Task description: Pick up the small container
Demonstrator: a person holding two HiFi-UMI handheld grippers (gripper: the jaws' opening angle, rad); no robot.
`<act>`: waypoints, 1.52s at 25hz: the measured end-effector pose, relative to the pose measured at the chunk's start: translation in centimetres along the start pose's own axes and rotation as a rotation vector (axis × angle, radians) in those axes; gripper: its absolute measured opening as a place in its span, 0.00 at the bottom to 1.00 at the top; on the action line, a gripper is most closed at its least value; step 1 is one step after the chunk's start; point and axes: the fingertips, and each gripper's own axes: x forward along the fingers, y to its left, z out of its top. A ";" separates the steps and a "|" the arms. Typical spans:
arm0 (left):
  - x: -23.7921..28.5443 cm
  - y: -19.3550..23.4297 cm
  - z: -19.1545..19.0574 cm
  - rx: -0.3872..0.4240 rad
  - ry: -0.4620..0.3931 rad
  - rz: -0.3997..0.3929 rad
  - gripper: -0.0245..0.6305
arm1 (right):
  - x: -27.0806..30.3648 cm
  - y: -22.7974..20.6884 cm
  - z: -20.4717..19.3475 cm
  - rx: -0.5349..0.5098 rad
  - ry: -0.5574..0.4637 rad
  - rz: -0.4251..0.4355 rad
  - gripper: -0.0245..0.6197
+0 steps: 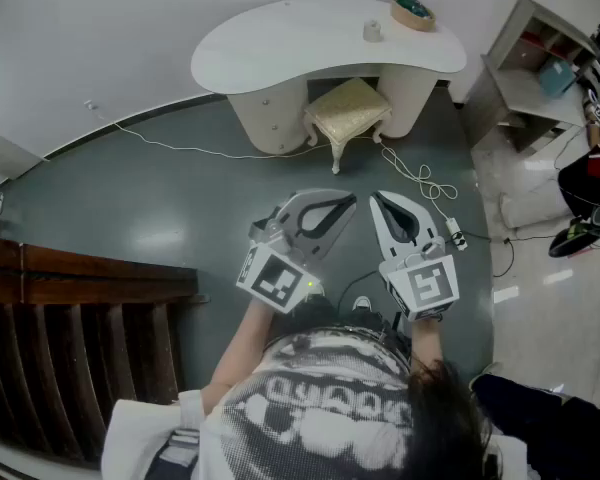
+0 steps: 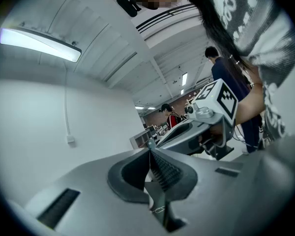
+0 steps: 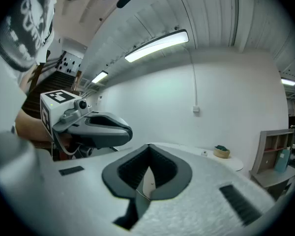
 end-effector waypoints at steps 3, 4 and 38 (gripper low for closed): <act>-0.5 0.1 -0.7 -0.001 -0.001 -0.003 0.04 | 0.5 0.4 -0.3 0.012 -0.010 -0.012 0.03; -0.7 0.1 -0.8 0.000 -0.001 -0.003 0.04 | 0.6 0.5 -0.4 0.020 -0.014 -0.016 0.03; 1.7 6.3 -6.3 -0.058 0.033 0.004 0.04 | 8.1 -3.6 -4.0 0.154 0.016 -0.017 0.03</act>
